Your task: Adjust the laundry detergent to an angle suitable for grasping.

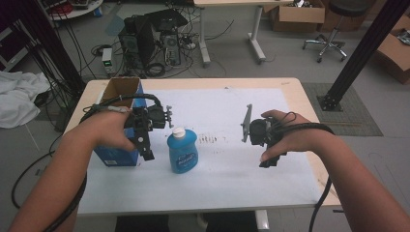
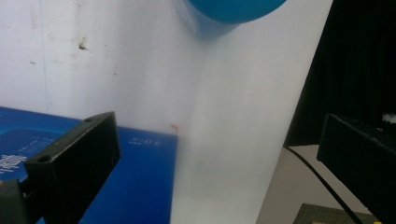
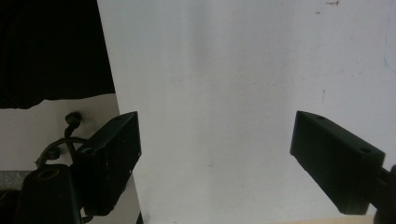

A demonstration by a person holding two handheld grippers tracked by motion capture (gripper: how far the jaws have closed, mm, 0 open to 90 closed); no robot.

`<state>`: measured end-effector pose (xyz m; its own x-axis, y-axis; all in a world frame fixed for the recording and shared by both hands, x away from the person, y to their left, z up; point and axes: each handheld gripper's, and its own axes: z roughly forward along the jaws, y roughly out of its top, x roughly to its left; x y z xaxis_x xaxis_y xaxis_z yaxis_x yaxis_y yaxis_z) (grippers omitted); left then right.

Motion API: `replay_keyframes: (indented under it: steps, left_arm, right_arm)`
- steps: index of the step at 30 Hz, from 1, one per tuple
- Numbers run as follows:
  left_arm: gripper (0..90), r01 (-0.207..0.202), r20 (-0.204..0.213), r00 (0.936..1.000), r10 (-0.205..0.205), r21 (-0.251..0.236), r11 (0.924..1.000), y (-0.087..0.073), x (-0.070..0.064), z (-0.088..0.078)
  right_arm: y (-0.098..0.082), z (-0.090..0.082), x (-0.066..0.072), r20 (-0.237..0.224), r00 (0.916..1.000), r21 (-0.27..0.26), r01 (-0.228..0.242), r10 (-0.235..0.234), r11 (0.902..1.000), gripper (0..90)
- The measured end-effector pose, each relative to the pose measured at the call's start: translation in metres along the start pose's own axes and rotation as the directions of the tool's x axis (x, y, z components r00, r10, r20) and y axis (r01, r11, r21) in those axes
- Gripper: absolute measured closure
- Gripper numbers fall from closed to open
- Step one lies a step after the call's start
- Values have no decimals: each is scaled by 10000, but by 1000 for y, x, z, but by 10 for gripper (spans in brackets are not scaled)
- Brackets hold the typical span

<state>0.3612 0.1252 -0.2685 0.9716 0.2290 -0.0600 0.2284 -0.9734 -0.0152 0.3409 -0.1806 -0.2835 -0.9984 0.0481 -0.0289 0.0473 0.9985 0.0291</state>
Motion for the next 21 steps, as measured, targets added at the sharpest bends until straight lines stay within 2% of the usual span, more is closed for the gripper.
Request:
replay_keyframes:
  steps: [6, 12, 16, 18, 20, 21]
  left_arm:
    - [2, -144, 14, 9999, 144, 67, 9999, 3, 1, -3]
    - [2, -51, 43, 10000, 51, 100, 9999, 3, 0, -1]
    - [3, 194, 48, 9998, -193, -167, 9997, 0, -4, -3]
    - [3, 22, -67, 10000, -22, 111, 9999, -2, -3, -3]
    - [2, 188, -78, 9998, -188, 78, 9998, -4, -4, -3]
    - [2, 141, -100, 9999, -140, 108, 9998, -4, -4, -4]
  right_arm:
    - [-2, 0, -2, 145, 9999, -8, -43, 43, 10000, 164]
    - [-2, 4, -4, 243, 9997, 83, -28, 26, 10000, 165]
    - [-1, 3, -5, 261, 9997, 95, -44, 41, 9999, 165]
    - [0, 2, -5, 280, 9996, 186, -53, 48, 9998, 165]
    - [0, 3, -4, 300, 9995, 177, -64, 59, 9998, 165]
    - [0, 3, -4, 309, 9995, 216, -87, 80, 9997, 165]
